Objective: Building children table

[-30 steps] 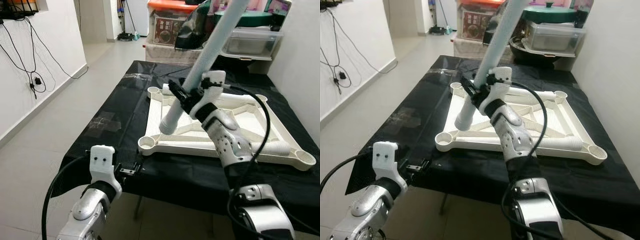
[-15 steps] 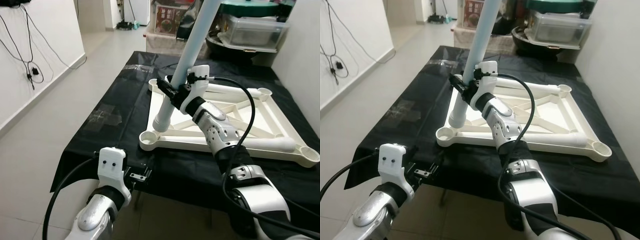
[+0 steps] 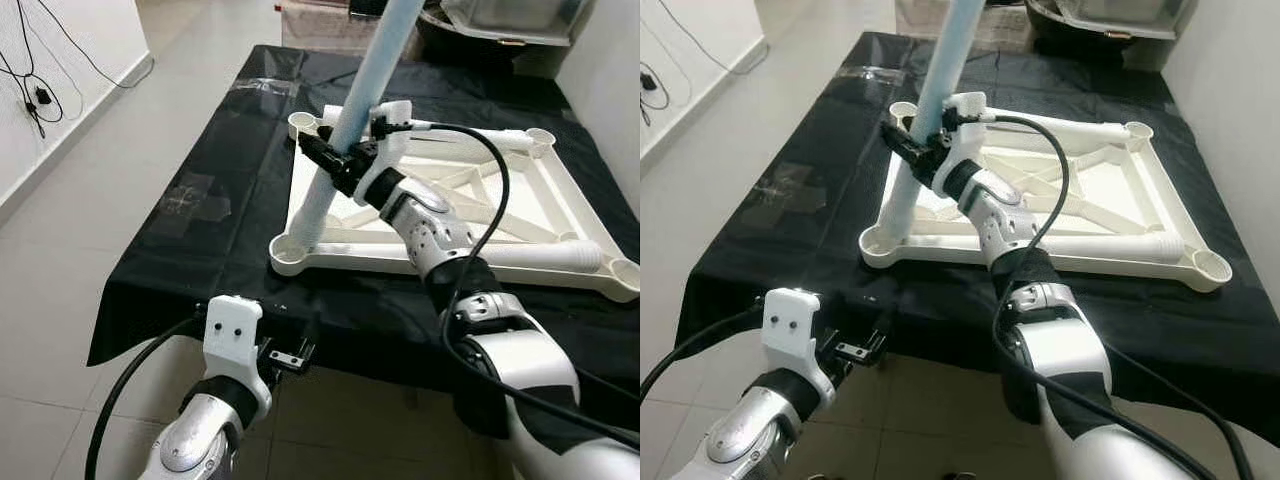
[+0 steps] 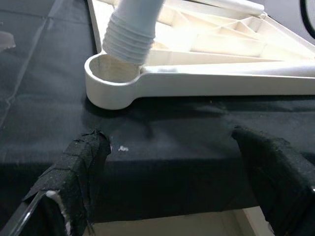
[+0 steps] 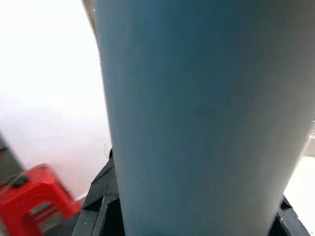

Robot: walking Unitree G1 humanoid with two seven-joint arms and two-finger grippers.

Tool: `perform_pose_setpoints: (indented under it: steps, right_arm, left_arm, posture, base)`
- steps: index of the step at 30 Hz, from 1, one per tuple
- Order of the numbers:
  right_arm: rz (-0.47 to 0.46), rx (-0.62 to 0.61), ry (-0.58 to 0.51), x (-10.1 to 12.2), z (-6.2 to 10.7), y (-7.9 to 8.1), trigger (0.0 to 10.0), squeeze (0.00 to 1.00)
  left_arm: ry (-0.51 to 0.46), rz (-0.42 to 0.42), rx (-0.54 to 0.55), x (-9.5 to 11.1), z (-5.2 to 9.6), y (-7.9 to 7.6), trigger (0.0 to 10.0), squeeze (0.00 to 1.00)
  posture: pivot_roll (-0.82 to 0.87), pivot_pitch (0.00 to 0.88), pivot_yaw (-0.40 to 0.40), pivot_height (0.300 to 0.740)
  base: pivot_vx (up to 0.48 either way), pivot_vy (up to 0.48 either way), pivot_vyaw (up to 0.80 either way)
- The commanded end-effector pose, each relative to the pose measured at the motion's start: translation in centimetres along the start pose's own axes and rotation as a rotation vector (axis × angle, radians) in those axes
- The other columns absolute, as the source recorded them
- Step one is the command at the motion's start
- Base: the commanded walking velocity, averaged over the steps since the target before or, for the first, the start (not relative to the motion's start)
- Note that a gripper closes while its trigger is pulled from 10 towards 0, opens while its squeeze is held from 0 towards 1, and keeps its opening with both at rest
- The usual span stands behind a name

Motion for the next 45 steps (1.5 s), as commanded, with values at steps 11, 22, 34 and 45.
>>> perform_pose_setpoints:
  steps: [11,22,34,45]
  right_arm:
    - [-0.072,0.133,0.108,-2.7,-0.7,1.7,10.0,0.00]
    - [0.159,0.003,0.188,-3.1,-0.3,-0.1,10.0,0.00]
    - [0.151,0.309,0.384,-5.4,0.3,2.4,10.0,0.00]
    - [0.200,0.403,0.526,-8.5,0.4,3.7,10.0,0.00]
  left_arm:
    - [0.038,-0.004,0.005,-0.4,0.4,-0.3,10.0,0.00]
    - [0.037,-0.014,0.007,-0.4,0.3,-0.3,10.0,0.00]
    - [0.035,-0.021,0.017,-0.3,0.3,-0.1,10.0,0.00]
    - [0.032,-0.024,0.028,-0.1,0.5,0.1,10.0,0.00]
  posture:
    - [0.05,0.254,-0.105,0.740]
    - [0.05,0.254,-0.101,0.740]
    - [0.05,0.256,-0.104,0.740]
    - [0.05,0.259,-0.107,0.740]
  base:
    - [0.000,0.000,0.00]
    - [0.000,0.000,0.00]
    - [0.000,0.000,0.00]
    - [0.000,0.000,0.00]
Point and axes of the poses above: a point about 5 cm out from each wrist's last joint towards the gripper, its own z axis pointing back from the gripper into the wrist, its own x axis along the axis of the wrist's last joint, y = z × x, the point moved 3 cm from there along -z, pointing out of the wrist towards the gripper, and after that the axes turned 11 degrees about -z, right-handed, at the moved point
